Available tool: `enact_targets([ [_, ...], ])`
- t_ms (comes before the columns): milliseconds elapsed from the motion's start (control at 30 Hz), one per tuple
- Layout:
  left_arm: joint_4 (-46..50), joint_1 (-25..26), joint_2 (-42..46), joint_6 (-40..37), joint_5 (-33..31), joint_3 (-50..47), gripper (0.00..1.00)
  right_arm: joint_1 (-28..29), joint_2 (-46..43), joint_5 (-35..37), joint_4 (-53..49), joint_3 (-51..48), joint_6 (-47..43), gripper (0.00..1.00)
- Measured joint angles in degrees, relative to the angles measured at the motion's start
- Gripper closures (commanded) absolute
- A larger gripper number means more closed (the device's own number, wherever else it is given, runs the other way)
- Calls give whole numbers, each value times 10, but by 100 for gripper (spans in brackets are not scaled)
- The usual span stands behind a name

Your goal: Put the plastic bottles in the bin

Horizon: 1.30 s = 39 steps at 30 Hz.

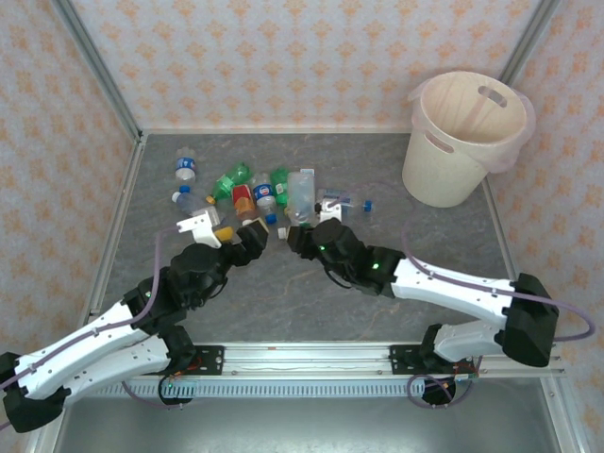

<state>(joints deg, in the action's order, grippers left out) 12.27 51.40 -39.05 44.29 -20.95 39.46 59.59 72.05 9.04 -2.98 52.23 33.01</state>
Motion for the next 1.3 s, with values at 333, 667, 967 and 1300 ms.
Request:
enact_targets([
  [333,-94,0,-70,-40,81,9,1,-73,-125,67,-31,-24,8,69],
  [667,-156,7,-99,-50,118,9,1,-239,-144,57,-94,81,-11,69],
  [967,-191,7,-99,-47,117,8,1,-373,-73,28,-111,242,-51,70],
  [1300,-209,17,-99,-41,118,2,1,-558,54,-75,-123,347,-21,71],
])
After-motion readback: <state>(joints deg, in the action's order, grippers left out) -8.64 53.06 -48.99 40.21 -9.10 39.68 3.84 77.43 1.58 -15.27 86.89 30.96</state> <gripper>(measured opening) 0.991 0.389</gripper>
